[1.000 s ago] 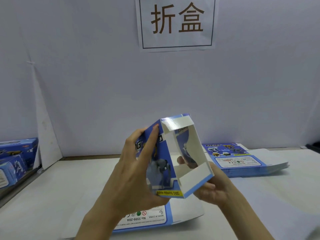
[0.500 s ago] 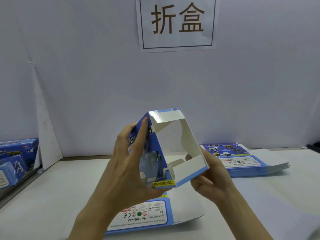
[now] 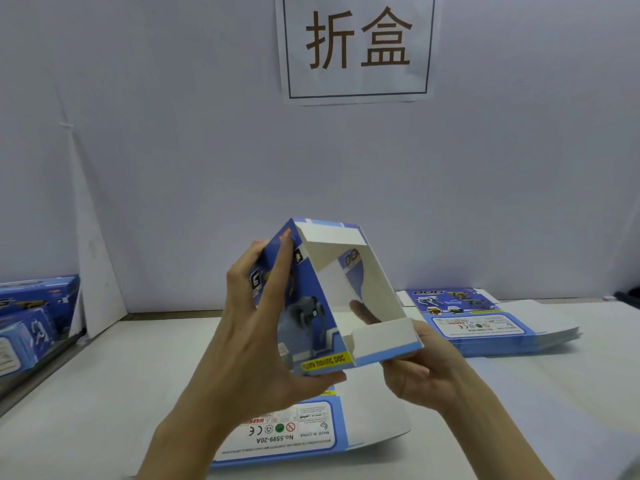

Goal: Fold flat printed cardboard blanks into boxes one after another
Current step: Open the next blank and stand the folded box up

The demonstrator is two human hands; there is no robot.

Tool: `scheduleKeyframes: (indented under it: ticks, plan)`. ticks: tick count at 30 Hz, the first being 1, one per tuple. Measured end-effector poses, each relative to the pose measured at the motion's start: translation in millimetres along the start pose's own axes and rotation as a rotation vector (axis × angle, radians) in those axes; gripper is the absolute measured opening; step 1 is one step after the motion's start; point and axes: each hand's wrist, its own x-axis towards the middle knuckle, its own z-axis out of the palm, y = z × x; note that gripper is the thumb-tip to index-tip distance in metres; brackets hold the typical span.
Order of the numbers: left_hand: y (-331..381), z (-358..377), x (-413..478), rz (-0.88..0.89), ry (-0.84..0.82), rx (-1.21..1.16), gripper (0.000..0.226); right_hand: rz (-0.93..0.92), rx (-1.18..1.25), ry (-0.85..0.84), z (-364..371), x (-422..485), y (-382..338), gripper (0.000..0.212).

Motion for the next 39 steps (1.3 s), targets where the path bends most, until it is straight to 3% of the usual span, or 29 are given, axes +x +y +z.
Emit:
scheduleKeyframes:
  ticks: [2,5,9,14,19,25,30,35,39]
  plan:
    - [-1.1,-4.8,-1.0,-0.007,0.001,-0.004,0.135,-0.058,-0.037,0.04,3.7,0.7,-2.5,0.051]
    - [-1.8,-11.2,-3.8,-0.007,-0.018,0.015,0.129,-0.266,-0.274,0.232,9.4,1.5,-6.8,0.023]
    - [-0.2,-16.5,-4.5,-0.023,-0.059,0.055,0.117,-0.579,-0.584,0.373,6.4,-2.5,-15.8,0.035]
    - [2.2,-17.9,-4.4,-0.062,-0.095,0.066,0.111,-0.855,-0.84,0.577,4.2,-8.2,-21.4,0.024]
    - [2.3,-15.4,-5.8,-0.081,-0.106,0.094,0.113,-0.996,-0.936,0.642,5.3,-7.7,-19.3,0.036]
    - [2.8,-12.3,-5.0,-0.041,-0.064,0.014,0.114,-1.134,-0.823,0.557,8.3,-11.8,-18.4,0.029]
    - [2.9,-4.8,-6.8,-0.033,-0.1,0.046,0.114,-1.274,-0.922,0.53,8.3,-13.2,-19.5,0.034]
    - [3.5,-2.3,-5.7,-0.013,-0.086,0.115,0.111,-1.273,-0.922,0.523,11.1,-12.9,-20.0,0.026]
    - [1.1,-5.2,-5.3,-0.022,-0.058,0.159,0.111,-0.95,-0.546,0.363,18.5,-15.9,-24.2,0.028]
